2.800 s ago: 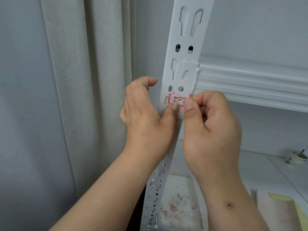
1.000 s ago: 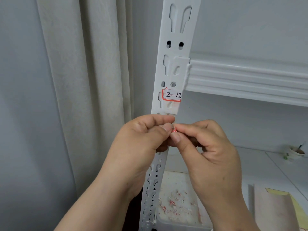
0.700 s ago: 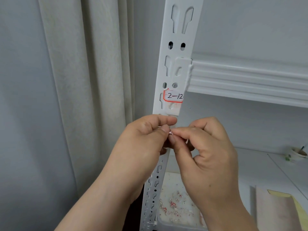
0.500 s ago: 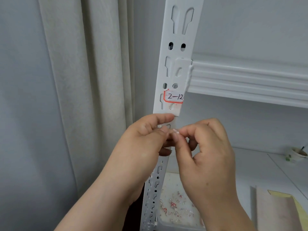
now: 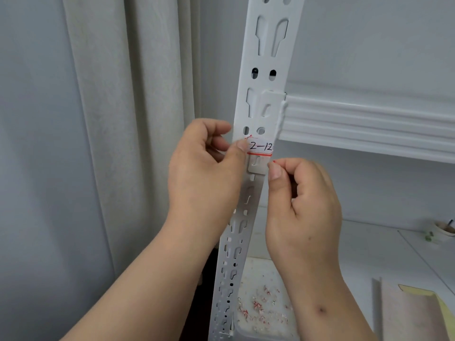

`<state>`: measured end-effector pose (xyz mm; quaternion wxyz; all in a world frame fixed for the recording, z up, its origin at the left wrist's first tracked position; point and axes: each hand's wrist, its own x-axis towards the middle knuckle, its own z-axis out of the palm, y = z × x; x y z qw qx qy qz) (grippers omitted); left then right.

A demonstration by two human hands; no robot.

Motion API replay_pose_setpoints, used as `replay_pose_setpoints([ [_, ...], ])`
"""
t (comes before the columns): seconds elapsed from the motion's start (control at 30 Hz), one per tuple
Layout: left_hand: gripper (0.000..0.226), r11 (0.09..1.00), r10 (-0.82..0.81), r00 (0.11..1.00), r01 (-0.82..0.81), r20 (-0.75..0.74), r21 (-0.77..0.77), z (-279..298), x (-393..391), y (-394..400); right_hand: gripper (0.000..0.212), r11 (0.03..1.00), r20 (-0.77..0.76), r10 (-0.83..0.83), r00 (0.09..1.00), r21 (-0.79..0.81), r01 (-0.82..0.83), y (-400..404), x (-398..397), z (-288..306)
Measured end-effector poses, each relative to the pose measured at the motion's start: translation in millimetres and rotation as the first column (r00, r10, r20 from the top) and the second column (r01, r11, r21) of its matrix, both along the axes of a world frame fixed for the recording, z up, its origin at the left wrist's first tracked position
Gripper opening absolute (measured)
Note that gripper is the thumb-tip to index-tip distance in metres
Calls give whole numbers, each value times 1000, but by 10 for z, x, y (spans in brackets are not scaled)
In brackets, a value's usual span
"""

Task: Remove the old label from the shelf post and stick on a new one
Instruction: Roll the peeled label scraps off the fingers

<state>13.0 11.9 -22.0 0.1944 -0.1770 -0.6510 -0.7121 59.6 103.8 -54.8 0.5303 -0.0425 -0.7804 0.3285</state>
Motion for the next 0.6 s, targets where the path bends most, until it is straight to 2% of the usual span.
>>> replay_pose_setpoints([
  [0.2, 21, 991, -47, 994, 34, 98, 127, 41, -126, 87, 8, 991, -40, 11, 999, -130, -16, -41, -147, 65],
  [0.43, 23, 992, -56, 992, 43, 112, 116, 4, -129, 105, 11, 997, -94, -32, 995, -76, 25, -77, -203, 80],
  [0.6, 21, 977, -130, 978, 98, 165, 187, 5, -110, 123, 10, 998, -109, -48, 993, -39, 44, -94, -211, 55],
])
